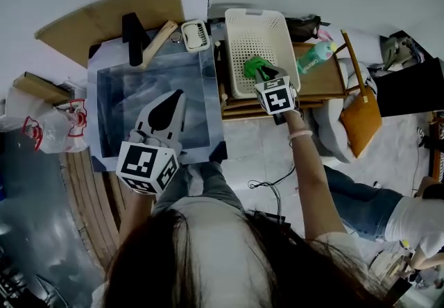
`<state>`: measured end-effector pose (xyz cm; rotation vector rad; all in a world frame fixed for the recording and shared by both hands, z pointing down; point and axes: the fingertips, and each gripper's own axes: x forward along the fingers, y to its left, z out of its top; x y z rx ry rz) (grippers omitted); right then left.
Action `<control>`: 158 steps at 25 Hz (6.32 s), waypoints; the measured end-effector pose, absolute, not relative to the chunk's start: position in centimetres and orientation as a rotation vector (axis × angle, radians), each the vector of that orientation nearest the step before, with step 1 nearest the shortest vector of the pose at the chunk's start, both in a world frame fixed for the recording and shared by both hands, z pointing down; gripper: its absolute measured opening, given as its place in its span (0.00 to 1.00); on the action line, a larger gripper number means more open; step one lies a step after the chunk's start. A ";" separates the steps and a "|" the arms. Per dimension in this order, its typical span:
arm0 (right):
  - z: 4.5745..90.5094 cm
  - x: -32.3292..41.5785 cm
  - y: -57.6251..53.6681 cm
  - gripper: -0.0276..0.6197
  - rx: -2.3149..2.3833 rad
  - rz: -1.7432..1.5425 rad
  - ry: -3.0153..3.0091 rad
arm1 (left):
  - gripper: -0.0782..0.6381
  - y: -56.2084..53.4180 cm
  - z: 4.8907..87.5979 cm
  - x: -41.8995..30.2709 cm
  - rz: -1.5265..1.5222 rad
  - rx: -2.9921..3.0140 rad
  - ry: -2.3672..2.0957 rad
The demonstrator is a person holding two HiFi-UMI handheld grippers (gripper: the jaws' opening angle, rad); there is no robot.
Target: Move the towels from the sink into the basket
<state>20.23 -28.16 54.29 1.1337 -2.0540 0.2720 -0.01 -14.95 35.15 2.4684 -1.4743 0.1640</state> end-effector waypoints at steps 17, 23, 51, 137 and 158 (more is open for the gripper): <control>49.4 14.9 -22.7 0.10 1.283 0.274 -2.117 | 0.12 -12.6 33.1 -7.1 0.126 2.497 -1.509; 48.1 12.4 -20.9 0.09 1.309 0.262 -2.137 | 0.12 -12.1 32.7 -9.4 0.118 2.520 -1.498; 50.6 -5.8 -15.2 0.09 0.977 0.297 -2.244 | 0.12 -10.1 36.0 -22.6 0.103 2.413 -1.561; 62.4 -15.4 -11.9 0.24 0.423 0.457 -2.165 | 0.12 -9.7 41.1 -26.4 0.104 2.086 -1.828; 55.7 -10.1 -13.1 0.24 0.840 0.690 -2.281 | 0.12 -11.9 38.1 -21.0 0.144 2.353 -1.583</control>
